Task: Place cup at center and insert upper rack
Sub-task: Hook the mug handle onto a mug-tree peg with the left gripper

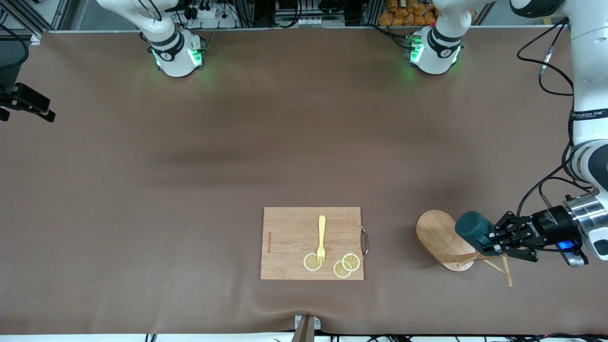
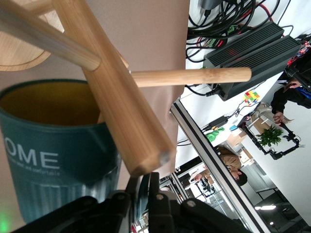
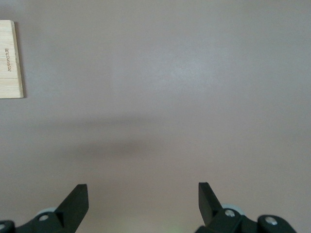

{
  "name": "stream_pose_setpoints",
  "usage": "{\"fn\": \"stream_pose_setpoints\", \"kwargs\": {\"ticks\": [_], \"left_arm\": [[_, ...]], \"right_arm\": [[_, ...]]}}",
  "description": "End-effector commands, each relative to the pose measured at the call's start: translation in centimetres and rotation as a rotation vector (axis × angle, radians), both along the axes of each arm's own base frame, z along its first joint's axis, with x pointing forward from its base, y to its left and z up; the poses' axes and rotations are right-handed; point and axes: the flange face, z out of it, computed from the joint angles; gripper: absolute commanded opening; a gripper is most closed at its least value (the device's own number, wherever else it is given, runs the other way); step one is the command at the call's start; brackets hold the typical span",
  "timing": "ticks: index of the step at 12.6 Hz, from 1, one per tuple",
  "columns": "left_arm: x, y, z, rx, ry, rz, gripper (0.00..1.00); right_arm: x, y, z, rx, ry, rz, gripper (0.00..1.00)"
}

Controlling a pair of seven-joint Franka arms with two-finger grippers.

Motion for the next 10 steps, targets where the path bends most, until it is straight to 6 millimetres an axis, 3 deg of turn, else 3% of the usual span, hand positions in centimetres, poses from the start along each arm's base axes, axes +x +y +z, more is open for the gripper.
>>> {"fn": "stream_pose_setpoints", "kwargs": {"ticks": [1, 4, 10], "left_arm": [[0.3, 0.0, 0.2, -0.017, -0.026, -0.002, 0.63], [0.4, 0.0, 0.3, -0.017, -0.025, 0.0, 0.76], [0.7, 0.1, 1.2, -0.011, -0.049, -0.002, 0.79]], "right_arm": [[0.0, 0.0, 0.5, -0.01, 0.0, -0.009, 1.0], [0.0, 0.0, 0.5, -0.01, 0.0, -0.009, 1.0], [0.0, 0.0, 0.5, -0.01, 0.0, -0.007, 1.0]]}}
